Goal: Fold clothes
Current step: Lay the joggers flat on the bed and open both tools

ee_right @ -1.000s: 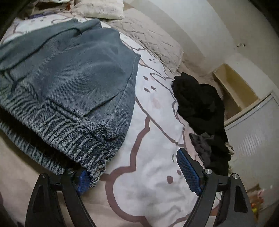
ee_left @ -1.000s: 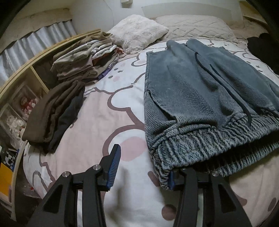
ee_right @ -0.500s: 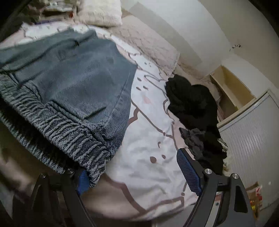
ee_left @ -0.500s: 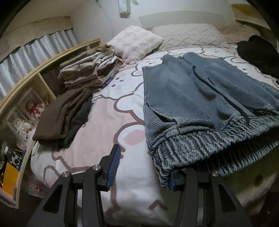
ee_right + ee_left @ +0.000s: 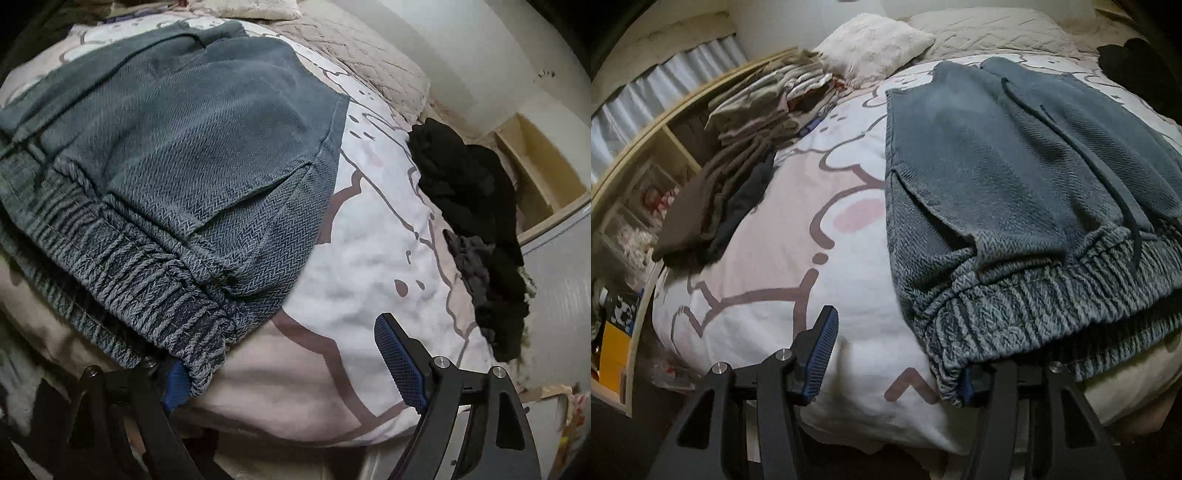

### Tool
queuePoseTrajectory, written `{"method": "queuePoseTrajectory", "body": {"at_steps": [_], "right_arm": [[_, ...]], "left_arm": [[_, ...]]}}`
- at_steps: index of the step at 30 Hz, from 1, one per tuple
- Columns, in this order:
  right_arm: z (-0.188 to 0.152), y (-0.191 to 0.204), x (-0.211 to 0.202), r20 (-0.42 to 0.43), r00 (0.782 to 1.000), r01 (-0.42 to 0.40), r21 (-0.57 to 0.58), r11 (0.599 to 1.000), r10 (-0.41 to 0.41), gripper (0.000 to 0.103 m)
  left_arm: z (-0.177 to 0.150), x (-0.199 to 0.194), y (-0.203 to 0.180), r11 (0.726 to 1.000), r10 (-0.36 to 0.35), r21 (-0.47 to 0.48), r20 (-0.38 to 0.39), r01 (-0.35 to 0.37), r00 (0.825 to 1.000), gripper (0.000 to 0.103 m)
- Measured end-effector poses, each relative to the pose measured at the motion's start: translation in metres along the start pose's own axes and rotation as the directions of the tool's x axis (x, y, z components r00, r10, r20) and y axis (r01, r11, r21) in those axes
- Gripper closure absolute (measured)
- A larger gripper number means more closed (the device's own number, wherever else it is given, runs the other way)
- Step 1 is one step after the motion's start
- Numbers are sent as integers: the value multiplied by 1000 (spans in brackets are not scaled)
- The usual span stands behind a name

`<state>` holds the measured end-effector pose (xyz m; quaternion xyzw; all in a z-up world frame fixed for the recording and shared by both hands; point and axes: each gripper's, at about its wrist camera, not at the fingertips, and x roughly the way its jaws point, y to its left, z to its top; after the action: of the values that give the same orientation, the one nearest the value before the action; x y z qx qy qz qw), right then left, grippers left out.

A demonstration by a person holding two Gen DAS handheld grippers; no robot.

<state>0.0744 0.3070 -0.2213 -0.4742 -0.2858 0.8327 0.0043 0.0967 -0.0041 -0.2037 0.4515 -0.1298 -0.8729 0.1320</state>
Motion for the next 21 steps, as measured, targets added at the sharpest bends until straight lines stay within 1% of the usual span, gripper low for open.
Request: {"method": "queuePoseTrajectory", "body": {"at_steps": [3,4,7,9,10,11,12,13,14,16,18,19,21], "right_arm": [[2,-6,-14,21,1000,-13,20,1000,12,16],[3,-6,-20,36,999,-14,15,1000,14,16],[4,-3,-36,38,996,-78,-37,996,79,16],[0,6,-40,2,989,-147,-87,985,148,16],[-2,6,-43,-3,985,-170,-110,979,170,16],[-2,10,-48,-4,981,-192,-134,972,193,16],[-2,11,-56,14,976,-211,-149,966,216,16],[-1,12,-64,32,970,-231,-164,959,239,16],[2,9,-72,60,962,-256,-159,954,268,16],[14,-7,-88,119,925,-354,-84,932,362,16],[28,-29,-96,177,867,-474,7,881,465,16],[35,-39,-99,201,845,-513,44,857,496,16],[55,-55,-99,235,818,-557,97,825,525,16]], "left_arm": [[2,-6,4,999,-43,-1,-10,43,999,35],[3,-8,5,998,-61,0,-15,61,998,35],[6,-19,5,988,-149,28,-34,150,988,34],[8,-31,1,973,-216,70,-45,219,975,34],[8,-39,0,960,-259,95,-53,263,965,34],[9,-45,1,949,-290,109,-55,295,955,34],[11,-53,2,939,-317,124,-49,321,947,34],[15,-61,5,935,-327,132,-31,328,945,33],[21,-66,8,936,-329,125,-12,328,944,33],[33,-75,16,938,-336,106,27,331,942,33],[54,-76,30,935,-355,48,65,352,933,33],[67,-72,37,934,-357,22,80,357,931,33],[100,-57,54,938,-342,-28,107,346,934,33]]}}
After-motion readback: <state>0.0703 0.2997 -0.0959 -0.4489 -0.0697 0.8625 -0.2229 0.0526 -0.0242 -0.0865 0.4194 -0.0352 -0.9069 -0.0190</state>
